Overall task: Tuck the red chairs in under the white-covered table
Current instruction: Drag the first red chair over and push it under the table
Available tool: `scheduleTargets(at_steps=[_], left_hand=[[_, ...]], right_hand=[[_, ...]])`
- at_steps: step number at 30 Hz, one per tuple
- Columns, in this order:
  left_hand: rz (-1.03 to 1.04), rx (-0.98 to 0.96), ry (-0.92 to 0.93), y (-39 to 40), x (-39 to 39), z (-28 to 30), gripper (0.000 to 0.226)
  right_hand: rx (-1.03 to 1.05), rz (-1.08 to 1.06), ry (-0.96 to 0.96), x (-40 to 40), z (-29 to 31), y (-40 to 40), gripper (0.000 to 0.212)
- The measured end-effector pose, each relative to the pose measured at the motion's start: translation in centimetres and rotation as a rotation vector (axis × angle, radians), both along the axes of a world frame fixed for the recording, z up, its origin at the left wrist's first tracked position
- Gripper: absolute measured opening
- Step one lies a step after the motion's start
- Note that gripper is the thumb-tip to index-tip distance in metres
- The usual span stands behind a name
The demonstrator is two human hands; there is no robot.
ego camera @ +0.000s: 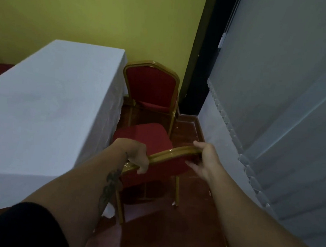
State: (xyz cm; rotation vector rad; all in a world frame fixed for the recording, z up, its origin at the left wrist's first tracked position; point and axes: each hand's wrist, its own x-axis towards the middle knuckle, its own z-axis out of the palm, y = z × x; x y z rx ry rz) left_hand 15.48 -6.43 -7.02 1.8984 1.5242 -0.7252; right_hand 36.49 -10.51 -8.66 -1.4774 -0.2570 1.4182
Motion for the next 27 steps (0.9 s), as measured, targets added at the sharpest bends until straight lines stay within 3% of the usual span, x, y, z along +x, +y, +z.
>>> scheduleTargets(at_steps=[4,11,14,17,24,27], left_hand=[[0.031,-0.002,0.031,0.9,-1.8,-0.4,0.052],[0.151,0.035,0.005,0.9,-3.9,-2.8,0.044],[0.233,0.072,0.003,0.9,-3.5,-3.1,0.037],[0.324,0.110,0.012,0.7,-2.1,-3.1,0.032],[0.532,0.124,-0.004,-1.4,4.4,-2.6,0.032],[0.606,0.118,-0.040,-2.2,7.7,-2.5,0.036]], right_hand=[[-0.010,0.107,0.092,-3.9,-0.2,0.9,0.032],[-0.063,0.123,-0.028,-5.9,-2.8,3.7,0.050],[-0.063,0.231,-0.073,-5.4,-3.3,5.1,0.045],[-0.093,0.373,-0.104,-3.8,-3.9,6.5,0.054],[-0.123,0.696,-0.161,2.6,-2.5,8.4,0.010],[-0.141,0.809,-0.184,5.5,-2.3,9.4,0.010]])
